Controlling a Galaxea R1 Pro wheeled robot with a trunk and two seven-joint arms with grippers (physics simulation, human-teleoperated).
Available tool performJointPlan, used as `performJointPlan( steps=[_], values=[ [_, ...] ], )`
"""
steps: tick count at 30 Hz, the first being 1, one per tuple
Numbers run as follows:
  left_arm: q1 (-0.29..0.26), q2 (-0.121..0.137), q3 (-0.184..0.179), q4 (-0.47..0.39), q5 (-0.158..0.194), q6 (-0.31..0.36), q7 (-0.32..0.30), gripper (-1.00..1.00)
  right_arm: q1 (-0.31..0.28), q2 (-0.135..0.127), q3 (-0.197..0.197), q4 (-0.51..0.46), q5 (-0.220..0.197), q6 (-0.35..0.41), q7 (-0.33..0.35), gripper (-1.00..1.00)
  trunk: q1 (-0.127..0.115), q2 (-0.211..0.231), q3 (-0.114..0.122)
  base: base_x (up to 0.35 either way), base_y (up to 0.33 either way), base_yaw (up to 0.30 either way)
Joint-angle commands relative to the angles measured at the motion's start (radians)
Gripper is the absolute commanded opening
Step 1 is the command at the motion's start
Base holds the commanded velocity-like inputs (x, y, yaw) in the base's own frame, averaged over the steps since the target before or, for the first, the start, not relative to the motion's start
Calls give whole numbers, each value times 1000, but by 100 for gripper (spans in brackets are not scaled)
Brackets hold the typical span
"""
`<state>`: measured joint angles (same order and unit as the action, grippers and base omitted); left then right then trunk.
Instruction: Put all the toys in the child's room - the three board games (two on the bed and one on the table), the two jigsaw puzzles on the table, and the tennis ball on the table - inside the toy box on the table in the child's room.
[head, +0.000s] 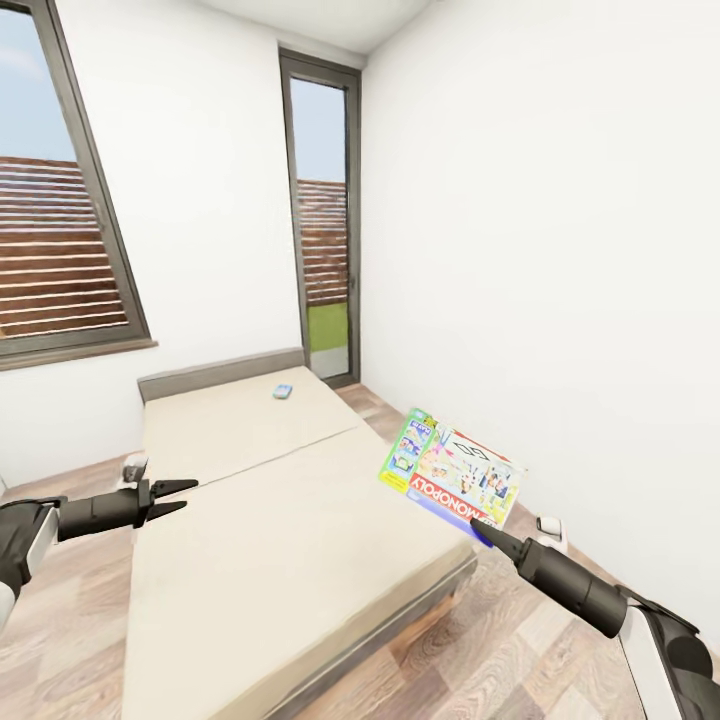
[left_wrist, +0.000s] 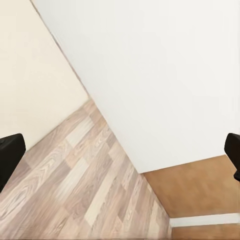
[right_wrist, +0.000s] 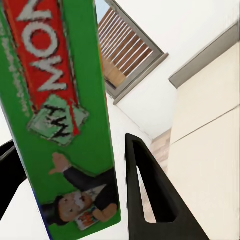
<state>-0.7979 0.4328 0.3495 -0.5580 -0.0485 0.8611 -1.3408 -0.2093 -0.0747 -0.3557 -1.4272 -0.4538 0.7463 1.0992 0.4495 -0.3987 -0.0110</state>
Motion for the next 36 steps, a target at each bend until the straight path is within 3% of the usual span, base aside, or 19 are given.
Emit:
performJointPlan(
  steps=[1,17,36],
  values=[
    [-1,0,3,0,-5,10,-6,100,-1,0,0,0,-5,7,1,-100,1,-1,0,0,0,-257],
    [0,-2,4,0,-5,12,-4,100,-1,1,0,0,-5,7,1,-100,1,-1,13,-9,0,-257],
    [0,-2,4,0,-5,12,-3,100,-1,1,0,0,-5,6,1,-100,1,-1,28,-113,0,-257]
  ],
)
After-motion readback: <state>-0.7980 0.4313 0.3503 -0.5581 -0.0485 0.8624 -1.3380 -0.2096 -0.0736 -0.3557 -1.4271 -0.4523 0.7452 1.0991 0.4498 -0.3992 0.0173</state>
